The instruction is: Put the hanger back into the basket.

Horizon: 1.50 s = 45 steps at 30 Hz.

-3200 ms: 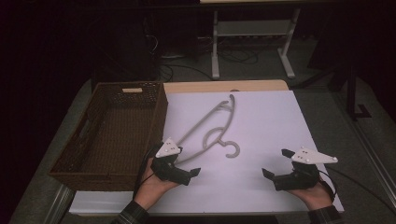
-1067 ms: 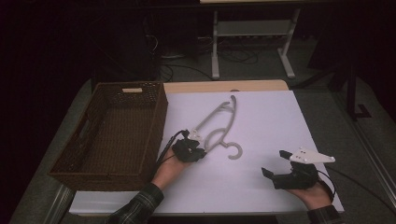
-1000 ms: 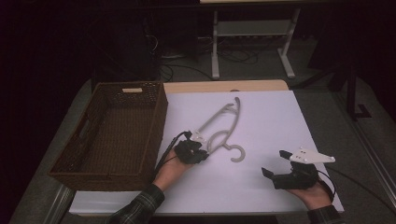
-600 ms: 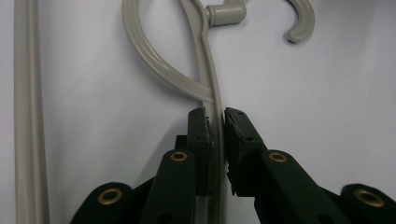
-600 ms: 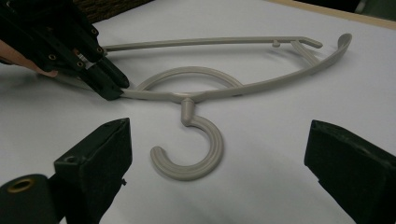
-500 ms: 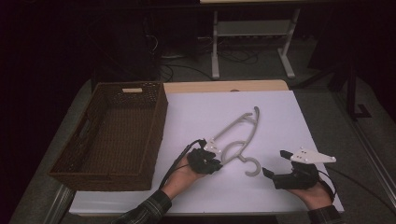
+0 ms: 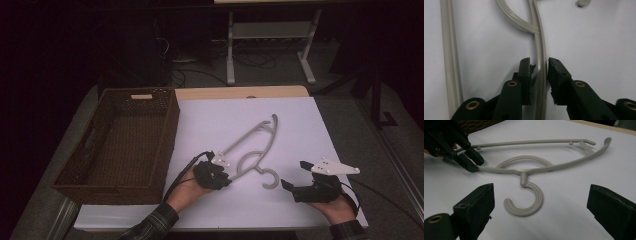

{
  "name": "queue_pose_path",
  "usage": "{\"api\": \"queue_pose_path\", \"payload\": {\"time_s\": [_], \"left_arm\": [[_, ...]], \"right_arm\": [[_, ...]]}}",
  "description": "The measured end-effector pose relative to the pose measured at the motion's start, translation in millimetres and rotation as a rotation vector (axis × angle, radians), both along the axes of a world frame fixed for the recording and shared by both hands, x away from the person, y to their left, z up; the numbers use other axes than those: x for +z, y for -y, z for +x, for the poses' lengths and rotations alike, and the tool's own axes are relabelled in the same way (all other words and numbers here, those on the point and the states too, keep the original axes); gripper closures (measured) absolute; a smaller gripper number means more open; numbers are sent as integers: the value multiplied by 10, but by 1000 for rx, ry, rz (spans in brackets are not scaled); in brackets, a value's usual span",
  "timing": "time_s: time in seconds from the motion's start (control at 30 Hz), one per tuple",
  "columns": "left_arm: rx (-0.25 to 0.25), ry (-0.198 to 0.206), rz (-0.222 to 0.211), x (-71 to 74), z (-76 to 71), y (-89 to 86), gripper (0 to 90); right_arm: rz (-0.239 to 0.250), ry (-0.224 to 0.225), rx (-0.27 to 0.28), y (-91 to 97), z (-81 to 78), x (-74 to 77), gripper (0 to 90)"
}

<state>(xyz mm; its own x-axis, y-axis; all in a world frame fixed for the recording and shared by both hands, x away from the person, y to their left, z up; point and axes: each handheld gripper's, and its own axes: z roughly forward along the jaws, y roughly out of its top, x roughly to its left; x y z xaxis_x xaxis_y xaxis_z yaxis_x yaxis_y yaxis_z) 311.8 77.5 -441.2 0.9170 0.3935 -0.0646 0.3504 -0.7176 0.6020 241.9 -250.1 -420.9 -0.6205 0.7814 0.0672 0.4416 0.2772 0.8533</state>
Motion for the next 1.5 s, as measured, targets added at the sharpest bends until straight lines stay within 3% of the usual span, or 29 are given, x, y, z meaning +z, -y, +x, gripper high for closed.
{"api": "queue_pose_path", "payload": {"time_s": [0.33, 0.7, 0.93, 1.2, 1.5], "left_arm": [[-14, 14, -12, -28, -1, -19, 816], [-10, -43, -39, -32, 67, -47, 835], [-8, -43, -42, -21, 69, -43, 835], [15, -9, -97, 166, 68, -77, 833], [48, 40, -151, 395, 69, -163, 832]], "right_arm": [[-3, 0, 0, -5, 3, -6, 70], [-3, -6, 3, -15, 10, -12, 71], [0, -4, 0, -5, 10, -10, 72], [15, 21, -21, 26, 1, 14, 94], [14, 10, -19, 25, 11, -1, 93]]}}
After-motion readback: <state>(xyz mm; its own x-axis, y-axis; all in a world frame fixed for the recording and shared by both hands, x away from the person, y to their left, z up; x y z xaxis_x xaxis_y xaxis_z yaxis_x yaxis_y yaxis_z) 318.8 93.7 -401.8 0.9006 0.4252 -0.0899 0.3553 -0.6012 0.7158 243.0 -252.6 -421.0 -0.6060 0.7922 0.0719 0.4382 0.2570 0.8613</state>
